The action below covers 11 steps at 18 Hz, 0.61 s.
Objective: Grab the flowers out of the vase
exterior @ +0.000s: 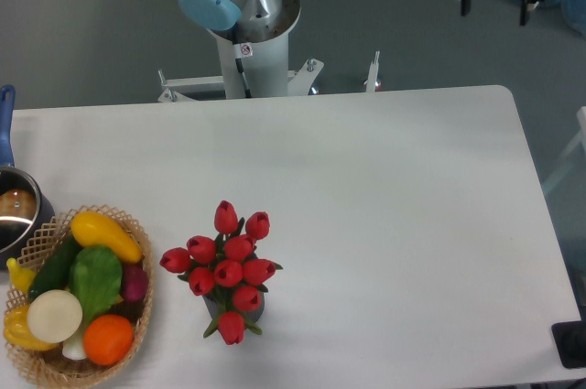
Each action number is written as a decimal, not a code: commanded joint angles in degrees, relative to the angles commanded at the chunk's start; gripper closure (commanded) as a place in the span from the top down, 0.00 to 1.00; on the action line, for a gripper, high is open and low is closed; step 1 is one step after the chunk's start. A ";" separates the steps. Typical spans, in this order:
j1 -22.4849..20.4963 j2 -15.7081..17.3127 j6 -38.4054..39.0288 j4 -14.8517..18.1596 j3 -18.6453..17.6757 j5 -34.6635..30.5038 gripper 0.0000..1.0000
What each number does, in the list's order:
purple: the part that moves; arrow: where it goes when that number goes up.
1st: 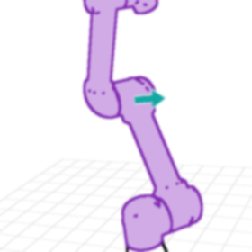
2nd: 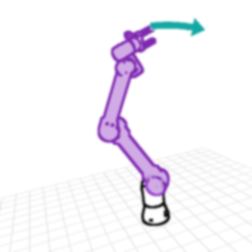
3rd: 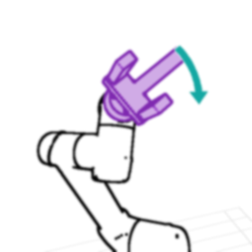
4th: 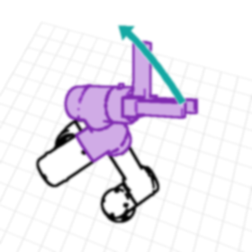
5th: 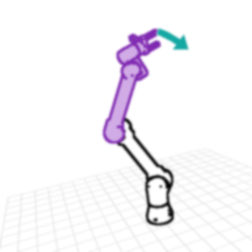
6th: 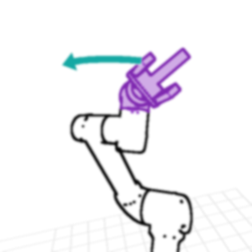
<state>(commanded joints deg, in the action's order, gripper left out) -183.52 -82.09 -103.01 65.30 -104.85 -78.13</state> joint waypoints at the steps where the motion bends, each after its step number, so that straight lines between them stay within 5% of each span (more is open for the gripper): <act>1: 0.09 -0.09 0.00 -0.09 0.00 0.00 1.00; 11: 0.70 -0.53 0.52 -0.18 -1.49 0.00 1.00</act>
<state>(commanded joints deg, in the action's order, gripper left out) -182.81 -82.62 -102.48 65.13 -106.34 -78.14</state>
